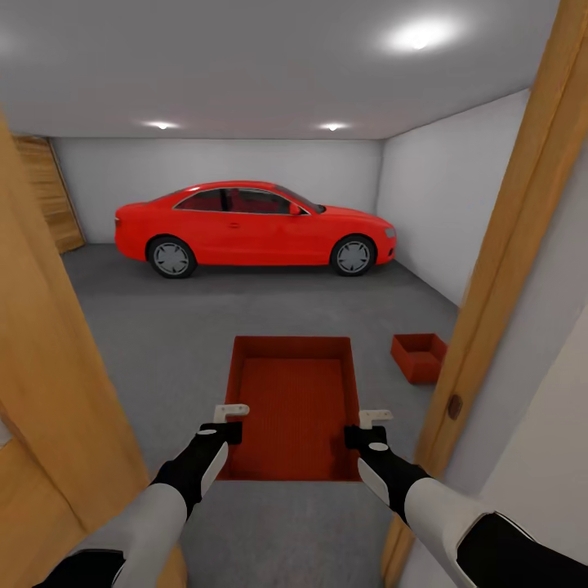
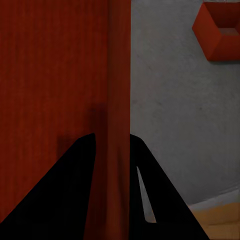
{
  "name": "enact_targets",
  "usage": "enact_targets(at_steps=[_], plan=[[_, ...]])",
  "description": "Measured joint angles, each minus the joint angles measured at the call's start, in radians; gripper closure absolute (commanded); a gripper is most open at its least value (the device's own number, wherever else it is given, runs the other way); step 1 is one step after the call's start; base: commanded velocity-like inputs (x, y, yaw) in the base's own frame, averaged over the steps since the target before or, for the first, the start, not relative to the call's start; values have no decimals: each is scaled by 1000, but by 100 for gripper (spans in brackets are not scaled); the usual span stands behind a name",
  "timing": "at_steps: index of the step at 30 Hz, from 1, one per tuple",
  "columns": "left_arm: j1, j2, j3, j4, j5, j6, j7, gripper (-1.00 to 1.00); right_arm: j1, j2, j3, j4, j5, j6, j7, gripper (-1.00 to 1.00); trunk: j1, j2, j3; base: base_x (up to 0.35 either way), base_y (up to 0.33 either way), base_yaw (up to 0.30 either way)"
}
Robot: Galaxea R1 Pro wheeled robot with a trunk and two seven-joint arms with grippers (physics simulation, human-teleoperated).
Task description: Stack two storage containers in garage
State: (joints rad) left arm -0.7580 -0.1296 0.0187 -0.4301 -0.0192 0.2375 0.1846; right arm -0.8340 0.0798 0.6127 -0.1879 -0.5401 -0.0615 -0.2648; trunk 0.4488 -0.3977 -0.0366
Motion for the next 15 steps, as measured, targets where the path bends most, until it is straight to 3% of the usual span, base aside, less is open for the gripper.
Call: enact_targets(at_steps=[15], plan=[[0, 0, 2, -1, -2, 0, -1, 100, 0, 0, 0, 0, 0, 1, 0, 100, 0, 0, 0, 322, 0, 0]])
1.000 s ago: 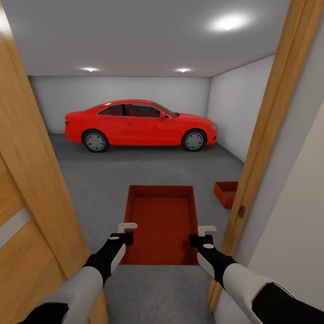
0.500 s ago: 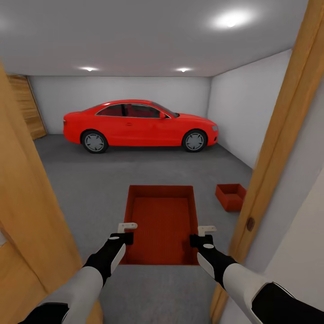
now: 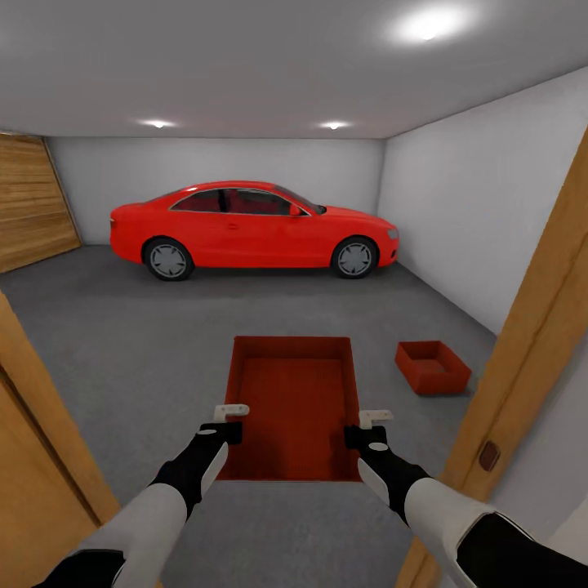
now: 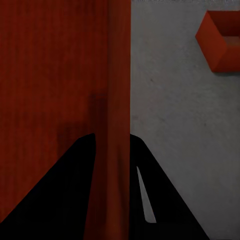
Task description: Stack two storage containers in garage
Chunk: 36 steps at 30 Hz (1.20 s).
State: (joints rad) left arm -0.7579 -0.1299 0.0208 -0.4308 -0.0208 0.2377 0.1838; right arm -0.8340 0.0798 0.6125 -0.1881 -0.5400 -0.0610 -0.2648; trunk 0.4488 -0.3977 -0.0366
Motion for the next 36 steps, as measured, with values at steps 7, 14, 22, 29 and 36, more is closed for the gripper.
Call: enact_targets(at_steps=[7, 14, 22, 29, 36], plan=[[0, 0, 0, 0, 0, 0, 0, 100, 0, 0, 0, 0, 0, 0, 0, 100, 0, 0, 0, 322, 0, 0], [0, 0, 0, 1, 0, 0, 0, 100, 0, 0, 0, 0, 0, 0, 0, 100, 0, 0, 0, 322, 0, 0], [0, 0, 0, 1, 0, 0, 0, 100, 0, 0, 0, 0, 0, 0, 0, 100, 0, 0, 0, 322, 0, 0], [0, 0, 0, 0, -1, 0, 0, 100, 0, 0, 0, 0, 0, 0, 0, 100, 0, 0, 0, 322, 0, 0], [0, -1, 1, -1, -3, 0, 0, 100, 0, -1, 1, 0, -1, -1, 1, 100, 0, 0, 0, 322, 0, 0]])
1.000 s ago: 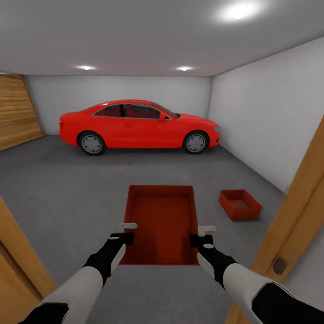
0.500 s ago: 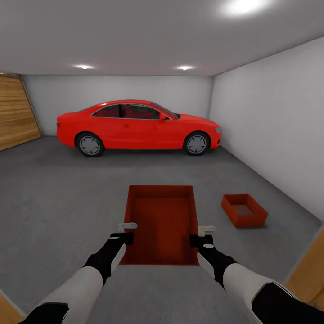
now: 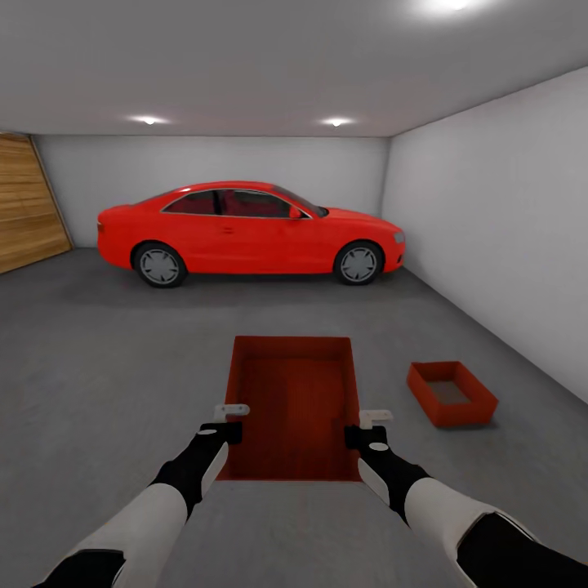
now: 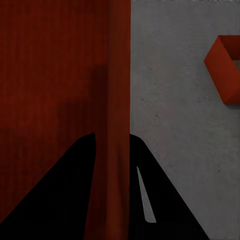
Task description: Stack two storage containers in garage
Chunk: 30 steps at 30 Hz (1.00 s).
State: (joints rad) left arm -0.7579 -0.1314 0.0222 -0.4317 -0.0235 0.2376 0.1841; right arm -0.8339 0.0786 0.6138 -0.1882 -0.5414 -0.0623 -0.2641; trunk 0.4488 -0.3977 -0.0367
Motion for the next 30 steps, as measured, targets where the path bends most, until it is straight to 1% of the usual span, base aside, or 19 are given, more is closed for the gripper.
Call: enact_targets(at_steps=[30], plan=[[0, 1, 1, 7, 4, 0, 0, 100, 0, 1, 1, 1, 2, 7, -1, 100, 0, 0, 0, 322, 0, 0]])
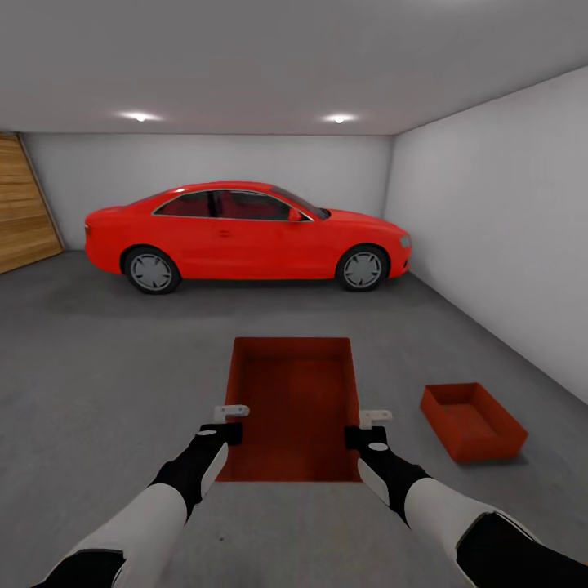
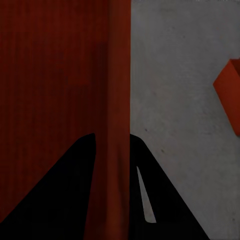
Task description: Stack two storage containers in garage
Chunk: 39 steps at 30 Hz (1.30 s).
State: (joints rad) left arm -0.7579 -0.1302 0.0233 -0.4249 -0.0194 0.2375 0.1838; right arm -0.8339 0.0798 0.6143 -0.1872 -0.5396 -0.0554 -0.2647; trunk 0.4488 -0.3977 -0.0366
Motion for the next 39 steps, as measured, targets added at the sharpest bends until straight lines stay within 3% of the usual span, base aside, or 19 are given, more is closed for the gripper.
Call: enact_targets(at_steps=[39], plan=[[0, -1, 1, -2, -2, 0, 0, 100, 0, -1, 1, -1, -1, -1, 0, 100, 0, 0, 0, 322, 0, 0]])
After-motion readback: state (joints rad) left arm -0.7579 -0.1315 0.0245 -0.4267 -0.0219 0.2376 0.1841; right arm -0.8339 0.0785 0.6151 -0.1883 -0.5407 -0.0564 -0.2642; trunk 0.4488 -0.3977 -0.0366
